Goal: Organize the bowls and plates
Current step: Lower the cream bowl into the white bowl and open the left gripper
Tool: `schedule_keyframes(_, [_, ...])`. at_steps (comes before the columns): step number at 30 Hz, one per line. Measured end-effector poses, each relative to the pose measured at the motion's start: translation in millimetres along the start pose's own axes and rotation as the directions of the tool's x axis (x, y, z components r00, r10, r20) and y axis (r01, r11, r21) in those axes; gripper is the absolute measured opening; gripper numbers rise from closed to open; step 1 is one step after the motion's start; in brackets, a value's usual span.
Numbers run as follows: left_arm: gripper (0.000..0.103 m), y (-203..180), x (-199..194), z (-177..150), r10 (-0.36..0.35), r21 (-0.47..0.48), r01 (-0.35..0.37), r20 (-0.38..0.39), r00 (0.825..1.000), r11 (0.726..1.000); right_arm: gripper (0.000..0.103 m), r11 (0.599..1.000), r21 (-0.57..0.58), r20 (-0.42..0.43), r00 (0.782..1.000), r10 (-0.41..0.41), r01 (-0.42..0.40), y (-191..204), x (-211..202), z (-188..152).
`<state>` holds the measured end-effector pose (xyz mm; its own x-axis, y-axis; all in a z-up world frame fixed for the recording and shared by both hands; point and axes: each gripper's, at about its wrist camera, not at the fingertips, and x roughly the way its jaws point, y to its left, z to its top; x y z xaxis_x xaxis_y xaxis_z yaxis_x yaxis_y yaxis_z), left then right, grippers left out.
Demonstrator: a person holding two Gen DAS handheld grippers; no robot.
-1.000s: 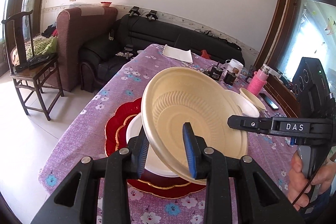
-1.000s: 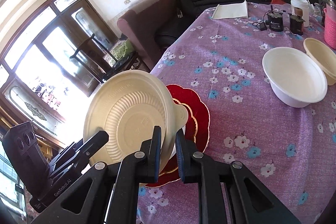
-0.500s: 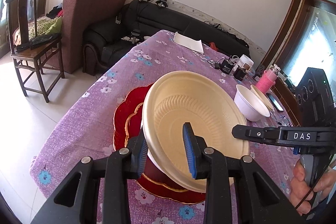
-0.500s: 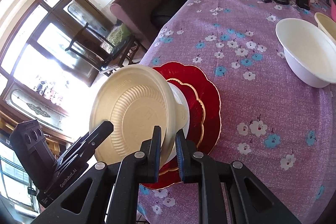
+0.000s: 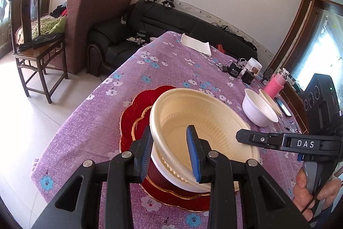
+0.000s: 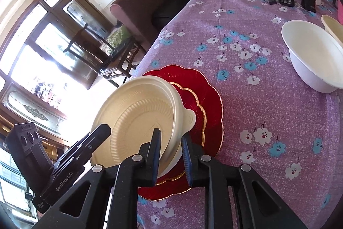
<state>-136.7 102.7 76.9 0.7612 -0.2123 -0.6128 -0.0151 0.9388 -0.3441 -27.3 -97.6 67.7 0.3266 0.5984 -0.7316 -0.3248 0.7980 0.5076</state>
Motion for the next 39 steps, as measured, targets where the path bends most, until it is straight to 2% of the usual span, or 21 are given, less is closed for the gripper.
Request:
schedule_keyframes(9, [0.033, 2, -7, 2, 0.014, -0.007, -0.013, 0.016, 1.0, 1.0, 0.039, 1.0, -0.026, 0.048, 0.999, -0.015, 0.016, 1, -15, 1])
schedule_keyframes(24, [0.035, -8, -20, 6, 0.048, 0.013, -0.049, 0.048, 0.998, 0.999, 0.039, 0.999, 0.034, 0.101, 0.995, 0.006, -0.009, -25, -47, -2])
schedule_keyframes(35, [0.035, 7, 12, -4, 0.111, -0.008, -0.111, -0.021, 0.994, 0.994, 0.039, 0.997, 0.075, 0.13, 0.991, 0.014, -0.024, -48, -68, -9])
schedule_keyframes(39, [0.035, 3, 1, -1, 0.096, -0.008, -0.096, 0.0, 0.995, 0.995, 0.039, 0.995, 0.092, 0.154, 0.988, 0.013, -0.028, -59, -80, -9])
